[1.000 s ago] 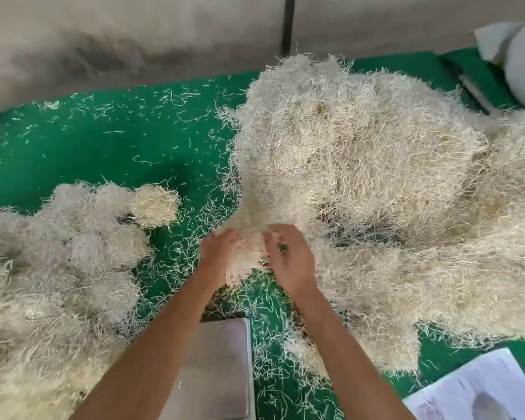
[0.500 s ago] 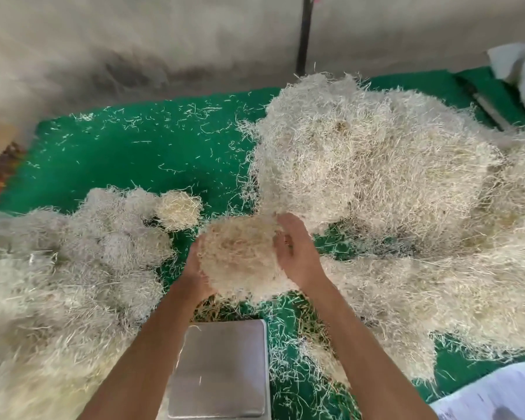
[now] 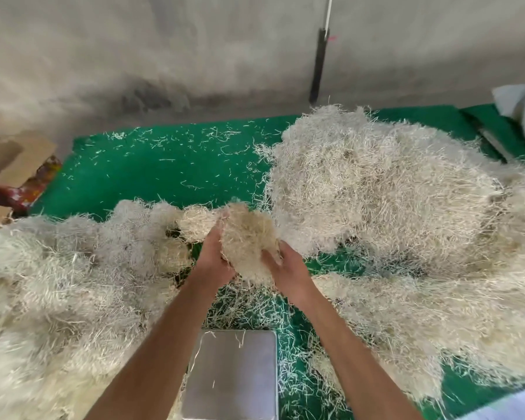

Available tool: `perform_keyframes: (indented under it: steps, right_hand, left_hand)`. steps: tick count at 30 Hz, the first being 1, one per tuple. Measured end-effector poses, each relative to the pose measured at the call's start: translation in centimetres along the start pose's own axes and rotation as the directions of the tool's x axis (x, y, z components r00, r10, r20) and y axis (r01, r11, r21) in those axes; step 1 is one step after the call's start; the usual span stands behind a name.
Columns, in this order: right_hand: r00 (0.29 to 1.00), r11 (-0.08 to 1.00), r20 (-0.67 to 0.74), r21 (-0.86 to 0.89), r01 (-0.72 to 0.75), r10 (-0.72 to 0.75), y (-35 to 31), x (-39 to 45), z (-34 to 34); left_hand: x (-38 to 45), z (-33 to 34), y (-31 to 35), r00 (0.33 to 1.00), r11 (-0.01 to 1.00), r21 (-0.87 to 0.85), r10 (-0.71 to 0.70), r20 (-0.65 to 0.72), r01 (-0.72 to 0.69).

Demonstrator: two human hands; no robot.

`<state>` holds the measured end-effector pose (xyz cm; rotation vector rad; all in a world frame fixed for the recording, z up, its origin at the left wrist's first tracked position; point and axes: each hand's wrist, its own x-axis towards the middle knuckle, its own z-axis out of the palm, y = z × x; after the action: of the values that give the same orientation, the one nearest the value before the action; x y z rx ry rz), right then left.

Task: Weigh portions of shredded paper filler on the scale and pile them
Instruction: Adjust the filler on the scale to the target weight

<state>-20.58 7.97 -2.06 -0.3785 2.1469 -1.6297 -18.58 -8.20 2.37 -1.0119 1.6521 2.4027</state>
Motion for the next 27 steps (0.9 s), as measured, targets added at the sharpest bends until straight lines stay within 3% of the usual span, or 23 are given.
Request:
perform_keyframes:
  steps: [1,2,4,6,8,10,13,15,17,18,20,22,23,24,25,27]
  right_hand:
    - [1.000,1.000,-0.003,0.006,0.029,-0.029,0.4,0.5,-0.1]
    - [0.999,0.999,-0.008,0.006,0.041,-0.041,0.4,0.6,-0.4]
    - [0.999,0.997,0.005,-0.065,0.034,-0.034,0.2,0.3,-1.2]
    - [1.000,0.994,-0.001,-0.108,0.014,-0.015,0.3,-0.1,-2.1]
    - [0.999,0.996,-0.034,-0.092,-0.021,0.018,1.0,-0.4,-3.5]
    - [0.992,0.999,-0.121,-0.011,-0.041,0.040,2.4,-0.7,-5.0]
    - [0.940,0.989,-0.311,-0.001,-0.149,0.141,4.3,-0.7,-6.7]
    - [0.877,0.976,-0.434,0.038,-0.213,0.208,5.3,-0.6,-7.1]
    - [0.863,0.975,-0.455,0.086,-0.203,0.220,5.0,-0.6,-6.8]
    - [0.872,0.979,-0.446,0.059,-0.196,0.201,4.5,-0.8,-6.6]
    - [0.914,0.934,-0.387,-0.265,-0.238,0.123,3.2,-0.8,-6.2]
    - [0.947,0.672,-0.295,-0.676,-0.301,0.128,1.2,-1.1,-5.6]
    - [0.945,0.533,-0.285,-0.781,-0.324,0.158,-0.1,-1.2,-5.5]
    - [0.944,0.462,-0.283,-0.823,-0.330,0.169,-1.6,-1.5,-5.5]
    - [0.947,0.476,-0.288,-0.819,-0.322,0.145,-3.1,-1.7,-5.4]
    - [0.956,0.728,-0.284,-0.669,-0.148,-0.066,-5.6,-2.3,-5.0]
  left_hand:
    - [0.4,0.7,0.0,0.996,0.999,0.004,-0.039,0.083,0.038]
    - [-0.1,1.0,0.3,0.990,0.992,-0.029,-0.122,0.068,0.124]
    - [-0.7,1.6,0.4,0.990,0.989,-0.039,-0.140,0.009,0.140]
    - [-1.0,1.7,0.9,0.998,0.999,0.046,0.015,-0.067,-0.012]
    - [-1.2,0.1,1.3,0.987,0.996,-0.015,0.080,-0.140,-0.083]
    - [-0.9,-1.2,2.1,0.989,0.982,-0.181,0.017,-0.150,-0.044]
    - [-1.9,-2.7,3.7,0.955,0.963,-0.162,0.172,-0.240,-0.214]
    - [-2.2,-2.6,4.7,0.955,0.988,-0.110,0.076,-0.287,-0.111]
    - [-2.2,-1.9,4.6,0.965,0.987,-0.147,0.029,-0.260,-0.069]
    - [-2.3,-1.5,4.3,0.966,0.982,-0.175,0.031,-0.256,-0.077]
    - [-2.7,-0.6,3.6,0.975,0.991,-0.084,0.089,-0.204,-0.108]
    - [-3.5,0.2,3.1,0.992,0.995,-0.039,0.089,-0.086,-0.093]
    - [-4.0,0.5,3.0,0.995,0.995,-0.035,0.093,-0.047,-0.095]
    - [-4.4,0.6,2.8,0.995,0.995,-0.007,0.097,-0.027,-0.098]
    - [-5.1,0.7,2.8,0.993,0.990,0.075,0.116,-0.004,-0.116]
    - [-6.0,0.7,3.0,0.994,0.988,0.118,0.088,0.072,-0.096]
